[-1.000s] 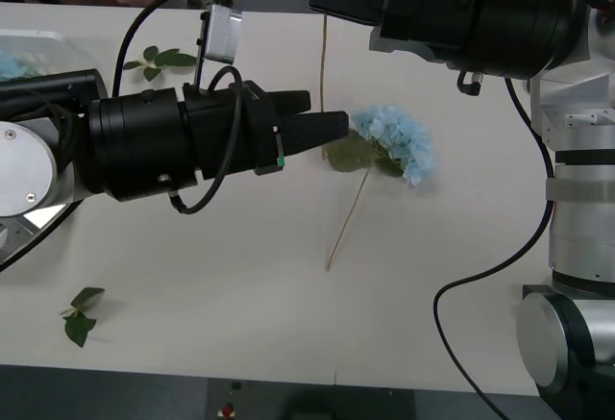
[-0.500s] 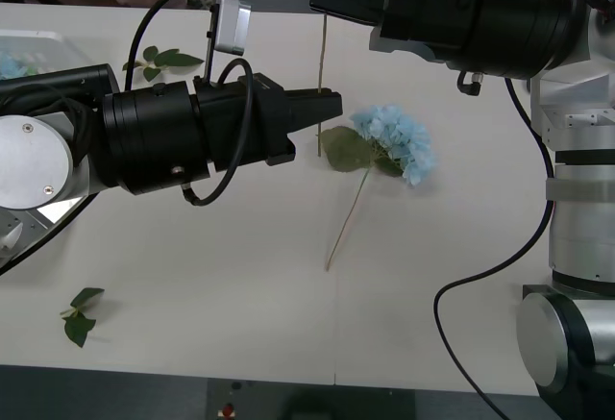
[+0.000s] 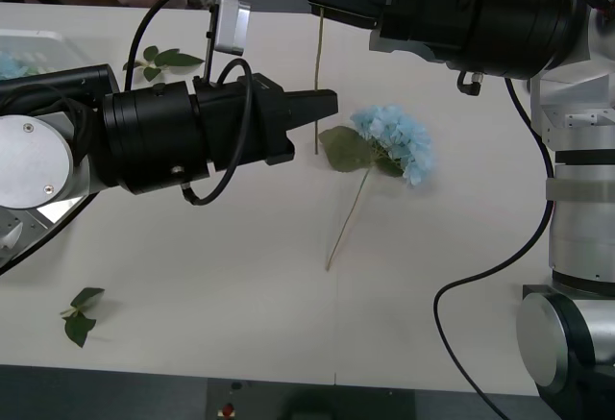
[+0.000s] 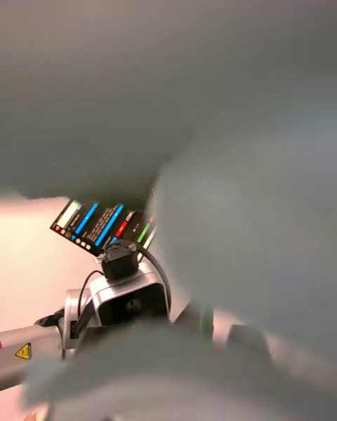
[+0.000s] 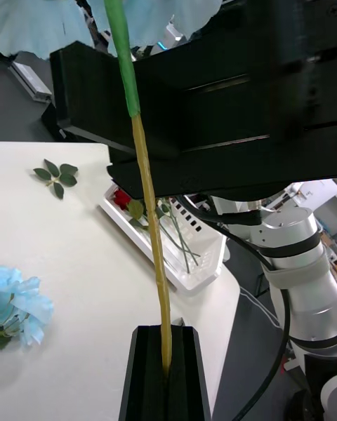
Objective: Put the red flowers into the right box and the blue flowers into the left box
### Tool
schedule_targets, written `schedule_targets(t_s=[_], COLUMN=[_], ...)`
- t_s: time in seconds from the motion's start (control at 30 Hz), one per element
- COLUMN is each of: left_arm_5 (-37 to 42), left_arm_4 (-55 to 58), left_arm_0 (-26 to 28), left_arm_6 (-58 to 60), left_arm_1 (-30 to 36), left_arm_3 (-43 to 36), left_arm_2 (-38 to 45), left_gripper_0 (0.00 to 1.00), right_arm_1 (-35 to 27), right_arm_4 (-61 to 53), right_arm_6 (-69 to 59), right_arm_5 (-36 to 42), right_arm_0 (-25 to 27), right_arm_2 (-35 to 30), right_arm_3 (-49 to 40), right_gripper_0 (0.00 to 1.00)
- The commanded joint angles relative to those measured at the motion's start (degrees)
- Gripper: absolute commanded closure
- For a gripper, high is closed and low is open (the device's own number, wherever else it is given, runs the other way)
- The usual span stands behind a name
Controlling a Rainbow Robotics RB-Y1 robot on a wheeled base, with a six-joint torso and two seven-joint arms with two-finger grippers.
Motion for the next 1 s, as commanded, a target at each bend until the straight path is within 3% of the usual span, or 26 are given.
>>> schedule_targets(t_s=[0.03, 0.3, 0.4, 0.63, 0.8, 1.0], left_arm_5=[-1.84, 10.99, 19.51, 31.64, 33.22, 31.91], left_arm_4=[3.39, 10.86, 12.44, 12.70, 12.70, 12.09], left_arm_0=[2.19, 12.82, 17.39, 21.70, 22.14, 19.59], left_arm_6=[2.52, 2.61, 2.70, 3.22, 2.61, 1.73], left_arm_1=[3.42, 8.34, 8.34, 8.34, 9.22, 10.97], left_arm_3=[-0.35, 1.85, 6.16, 18.99, 29.71, 38.68], left_arm_2=[3.67, 21.68, 31.79, 46.47, 50.95, 49.54], left_gripper_0=[1.00, 1.00, 1.00, 1.00, 1.00, 1.00], right_arm_1=[0.21, 0.21, 0.21, 0.21, -1.37, -5.24], right_arm_4=[-0.75, -0.75, -0.75, -0.75, 1.10, 10.15], right_arm_6=[1.57, 1.57, 1.57, 1.57, 1.04, -5.73], right_arm_5=[-0.14, -0.14, -0.14, -0.14, -0.57, 1.53], right_arm_0=[-1.37, -1.37, -1.37, -1.37, 1.01, 1.18], right_arm_2=[-0.49, -0.49, -0.49, -0.49, -0.93, -0.93], right_arm_3=[-1.62, -1.62, -1.62, -1.62, -1.88, -1.97], right_gripper_0=[0.00, 0.00, 0.00, 0.00, 0.00, 0.00])
